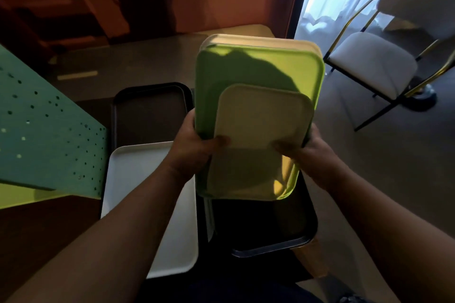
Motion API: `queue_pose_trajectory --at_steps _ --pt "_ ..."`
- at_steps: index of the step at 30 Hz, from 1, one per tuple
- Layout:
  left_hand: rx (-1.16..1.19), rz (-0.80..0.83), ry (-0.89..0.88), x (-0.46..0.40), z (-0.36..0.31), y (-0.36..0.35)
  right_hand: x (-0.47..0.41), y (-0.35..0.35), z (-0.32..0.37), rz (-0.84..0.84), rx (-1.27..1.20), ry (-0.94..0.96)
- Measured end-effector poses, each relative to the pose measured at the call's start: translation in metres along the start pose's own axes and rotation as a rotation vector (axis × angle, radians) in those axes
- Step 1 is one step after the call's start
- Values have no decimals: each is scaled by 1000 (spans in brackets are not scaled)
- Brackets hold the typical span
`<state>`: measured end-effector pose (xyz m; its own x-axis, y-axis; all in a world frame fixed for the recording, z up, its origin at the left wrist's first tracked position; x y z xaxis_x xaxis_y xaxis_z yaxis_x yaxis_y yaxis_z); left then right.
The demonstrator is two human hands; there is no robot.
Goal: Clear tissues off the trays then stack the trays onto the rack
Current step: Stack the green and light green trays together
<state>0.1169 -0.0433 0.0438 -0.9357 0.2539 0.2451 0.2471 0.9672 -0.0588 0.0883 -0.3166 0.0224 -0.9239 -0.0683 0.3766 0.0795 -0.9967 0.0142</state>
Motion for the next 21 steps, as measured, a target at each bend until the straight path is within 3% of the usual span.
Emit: queue_pose_trajectory --at_steps 3,6,14,21 --pt "-110 -11 -147 -3 1 -17 -3 13 3 25 -24 183" --pt "-159 -74 -173 -3 8 -27 -3 24 6 69 -107 278" --pt "-291 -160 -172 3 29 -40 6 31 -14 19 -51 287" --pt "-316 -72 -127 4 40 -31 12 26 -30 -7 21 286"
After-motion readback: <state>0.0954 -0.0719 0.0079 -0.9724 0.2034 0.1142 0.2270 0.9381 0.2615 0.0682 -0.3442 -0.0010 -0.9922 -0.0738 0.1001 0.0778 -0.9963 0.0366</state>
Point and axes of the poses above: each hand's wrist, its own x-axis away from the middle knuckle, its own y-axis out of the back of the hand, z = x × y, the point moved 1 cm from there along -x, towards the middle knuckle, and after that the axes turned 7 degrees about z, right-handed, at the moved point
